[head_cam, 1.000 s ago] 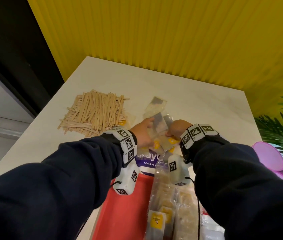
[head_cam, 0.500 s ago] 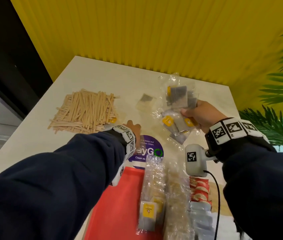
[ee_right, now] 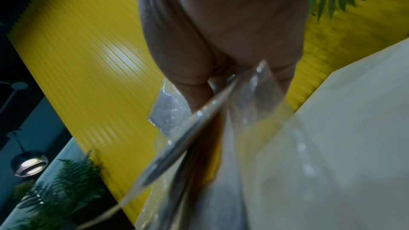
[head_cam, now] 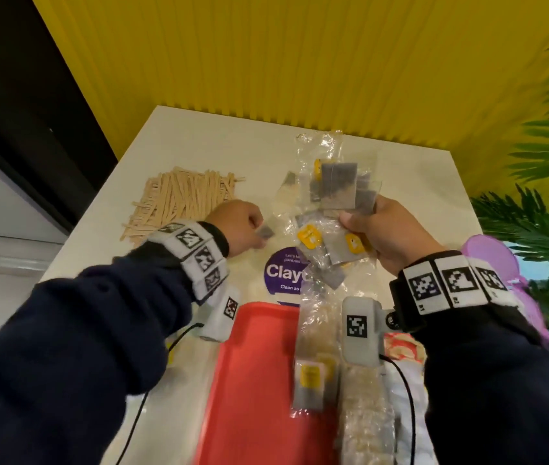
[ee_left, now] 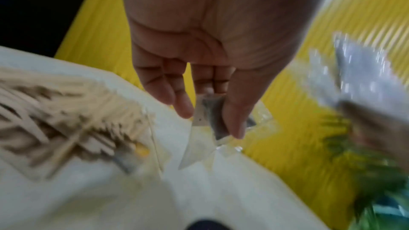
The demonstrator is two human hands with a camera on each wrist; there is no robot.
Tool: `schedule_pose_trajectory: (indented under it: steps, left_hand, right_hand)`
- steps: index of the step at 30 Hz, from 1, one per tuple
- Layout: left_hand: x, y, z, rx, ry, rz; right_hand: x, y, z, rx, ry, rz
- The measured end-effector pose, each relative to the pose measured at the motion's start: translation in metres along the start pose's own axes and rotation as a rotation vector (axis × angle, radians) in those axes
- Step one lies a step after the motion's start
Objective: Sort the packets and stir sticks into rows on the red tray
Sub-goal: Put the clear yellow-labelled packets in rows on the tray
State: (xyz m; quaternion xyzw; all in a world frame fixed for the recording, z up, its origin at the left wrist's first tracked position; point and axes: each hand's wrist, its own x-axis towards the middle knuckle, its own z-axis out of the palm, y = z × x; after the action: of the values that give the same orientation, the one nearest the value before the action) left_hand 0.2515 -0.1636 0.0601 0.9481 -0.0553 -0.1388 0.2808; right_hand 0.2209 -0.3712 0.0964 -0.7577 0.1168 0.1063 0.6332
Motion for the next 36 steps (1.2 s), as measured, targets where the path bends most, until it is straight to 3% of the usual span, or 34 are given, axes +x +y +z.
schedule_pose_trajectory:
  steps: [2, 6, 13, 18, 23, 27, 31, 36]
  left_hand:
    - [-0.029, -0.017, -0.026, -0.084, 0.121, -0.01]
    - [-0.087, -0.07, -0.055, -0.045, 0.265, -0.135]
    - [-0.142, -0.148, -0.016, -0.067, 0.263, -0.349]
    - [-0.148, -0.177, 0.02, 0.001, 0.099, -0.418]
    - [-0.154, -0.172, 0.021, -0.073, 0.092, -0.396]
    - [-0.159, -0.163, 0.023, -0.138, -0.063, -0.333]
    - [-0.16, -0.15, 0.032, 0.039, -0.213, -0.288]
    - [-0.152, -0.151, 0.041, 0.201, -0.246, -0.301]
  right_hand:
    - [-0.014, 0.001, 0.02, 0.045, -0.015, 0.002]
    - [-0.043, 0.019, 0.083, 0.094, -0.071, 0.077]
    - [-0.074, 0.074, 0.191, 0.006, -0.202, 0.26]
    - [-0.082, 0.085, 0.225, -0.154, -0.207, 0.272]
    - [-0.078, 0.088, 0.226, -0.242, -0.211, 0.296]
    - [-0.078, 0.088, 0.225, -0.302, -0.176, 0.289]
    - [-0.076, 0.09, 0.226, -0.332, -0.15, 0.282]
    - [-0.069, 0.079, 0.219, -0.485, -0.177, 0.244]
